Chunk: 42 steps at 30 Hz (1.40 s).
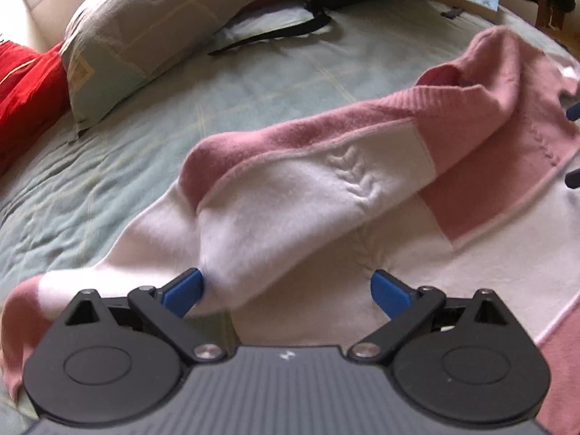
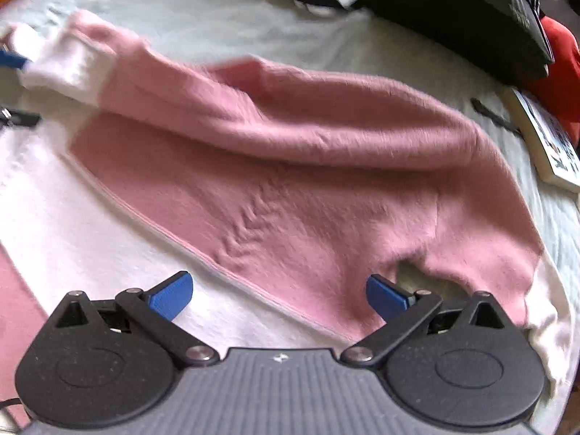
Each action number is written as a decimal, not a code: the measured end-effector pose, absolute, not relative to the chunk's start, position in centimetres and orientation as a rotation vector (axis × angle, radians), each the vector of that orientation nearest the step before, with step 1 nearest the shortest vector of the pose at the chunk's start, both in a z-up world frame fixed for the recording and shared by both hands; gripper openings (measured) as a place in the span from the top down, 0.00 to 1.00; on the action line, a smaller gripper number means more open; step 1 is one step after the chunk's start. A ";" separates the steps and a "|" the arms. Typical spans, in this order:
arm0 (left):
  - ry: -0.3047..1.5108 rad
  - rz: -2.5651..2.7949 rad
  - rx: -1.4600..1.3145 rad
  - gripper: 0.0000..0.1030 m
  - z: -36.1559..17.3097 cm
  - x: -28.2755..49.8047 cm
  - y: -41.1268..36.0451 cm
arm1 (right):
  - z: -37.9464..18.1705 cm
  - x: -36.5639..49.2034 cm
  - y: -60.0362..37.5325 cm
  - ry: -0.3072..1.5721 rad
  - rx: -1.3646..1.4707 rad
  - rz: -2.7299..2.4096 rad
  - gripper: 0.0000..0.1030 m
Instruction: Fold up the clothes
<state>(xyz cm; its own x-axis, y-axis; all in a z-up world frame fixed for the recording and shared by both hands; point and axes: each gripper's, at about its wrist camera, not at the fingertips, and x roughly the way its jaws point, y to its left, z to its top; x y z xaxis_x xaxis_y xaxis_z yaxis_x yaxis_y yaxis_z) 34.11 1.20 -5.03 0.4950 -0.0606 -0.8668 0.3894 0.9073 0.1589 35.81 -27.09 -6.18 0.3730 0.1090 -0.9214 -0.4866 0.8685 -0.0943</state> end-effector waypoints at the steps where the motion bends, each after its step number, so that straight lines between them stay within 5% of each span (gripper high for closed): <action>1: 1.016 -0.290 0.342 0.04 -4.6 34.0 1.3 | -5.5 36.1 -27.2 1.110 -0.365 0.401 0.00; 9: 0.965 -0.416 0.208 0.04 -2.7 33.0 -0.3 | -2.0 39.5 -28.2 0.921 -0.252 0.491 0.00; 20: 0.959 -0.495 0.189 0.04 -8.1 28.9 -4.5 | -1.9 43.5 -28.5 0.841 -0.103 0.641 0.02; 31: 0.898 -0.375 0.152 0.04 -5.8 28.6 -0.3 | -4.7 49.7 -25.1 0.998 0.317 0.819 0.02; 42: 0.798 -0.242 -0.037 0.04 -1.8 31.9 6.3 | -7.3 43.1 -21.0 0.992 0.186 0.904 0.02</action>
<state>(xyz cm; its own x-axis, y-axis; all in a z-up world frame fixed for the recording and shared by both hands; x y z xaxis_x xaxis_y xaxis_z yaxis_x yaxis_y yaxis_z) 31.86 6.31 -1.83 0.6722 -0.2284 -0.7042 0.2007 0.9718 -0.1237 43.11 -20.96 -7.35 0.2288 0.7308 -0.6431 -0.5725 0.6353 0.5182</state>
